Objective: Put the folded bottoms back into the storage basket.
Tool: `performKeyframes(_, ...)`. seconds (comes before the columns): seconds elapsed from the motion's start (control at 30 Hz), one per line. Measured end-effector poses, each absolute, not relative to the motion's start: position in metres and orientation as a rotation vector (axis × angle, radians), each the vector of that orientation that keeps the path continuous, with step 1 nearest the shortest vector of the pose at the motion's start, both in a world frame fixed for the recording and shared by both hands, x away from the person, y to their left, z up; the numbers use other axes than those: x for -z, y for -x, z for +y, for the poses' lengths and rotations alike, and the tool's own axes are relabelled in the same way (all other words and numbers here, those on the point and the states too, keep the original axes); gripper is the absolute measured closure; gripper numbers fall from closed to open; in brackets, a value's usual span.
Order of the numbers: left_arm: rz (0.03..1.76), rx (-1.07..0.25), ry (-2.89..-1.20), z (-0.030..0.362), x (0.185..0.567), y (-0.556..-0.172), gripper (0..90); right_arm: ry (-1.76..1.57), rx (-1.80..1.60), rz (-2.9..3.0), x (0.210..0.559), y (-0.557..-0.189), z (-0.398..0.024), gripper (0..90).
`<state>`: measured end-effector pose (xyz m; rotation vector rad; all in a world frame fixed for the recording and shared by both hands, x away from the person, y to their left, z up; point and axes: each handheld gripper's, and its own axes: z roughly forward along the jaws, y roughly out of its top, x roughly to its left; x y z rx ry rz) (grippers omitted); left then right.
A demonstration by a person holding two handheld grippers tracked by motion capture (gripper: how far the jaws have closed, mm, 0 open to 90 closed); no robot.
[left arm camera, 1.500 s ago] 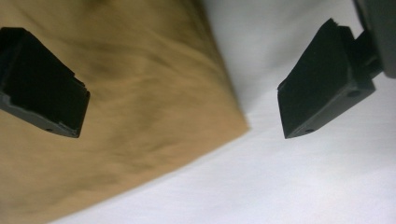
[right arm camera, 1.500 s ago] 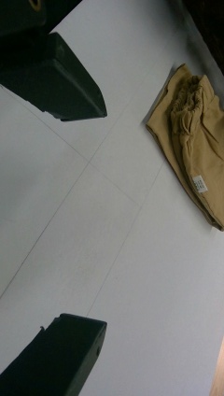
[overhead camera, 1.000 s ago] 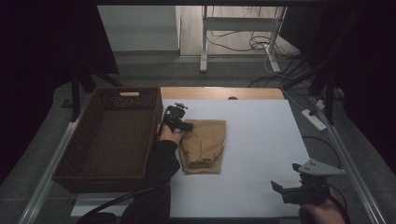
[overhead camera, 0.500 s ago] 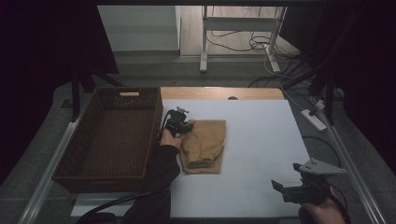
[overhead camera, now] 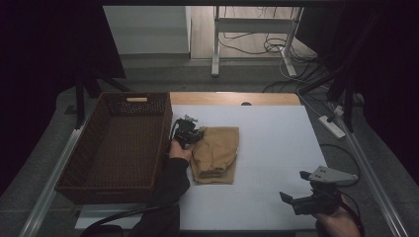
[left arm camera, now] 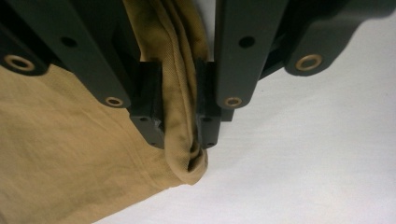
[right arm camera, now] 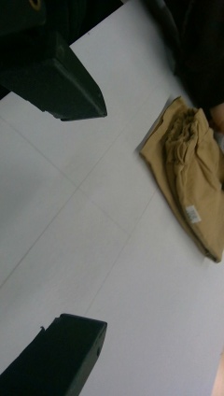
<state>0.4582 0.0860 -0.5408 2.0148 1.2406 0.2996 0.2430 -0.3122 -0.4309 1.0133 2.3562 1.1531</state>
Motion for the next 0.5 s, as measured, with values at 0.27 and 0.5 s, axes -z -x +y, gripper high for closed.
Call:
performKeyframes(0.27, 1.245, -0.305, -2.005, 0.086, 0.541, -0.457, 76.0, -0.957, -1.189, 2.378, 0.435, -0.250, -0.298, 0.5)
performKeyframes(0.5, 1.251, -0.296, -1.991, 0.086, 0.542, -0.457, 76.0, -0.944, -1.243, 2.435, 0.445, -0.261, -0.283, 0.0)
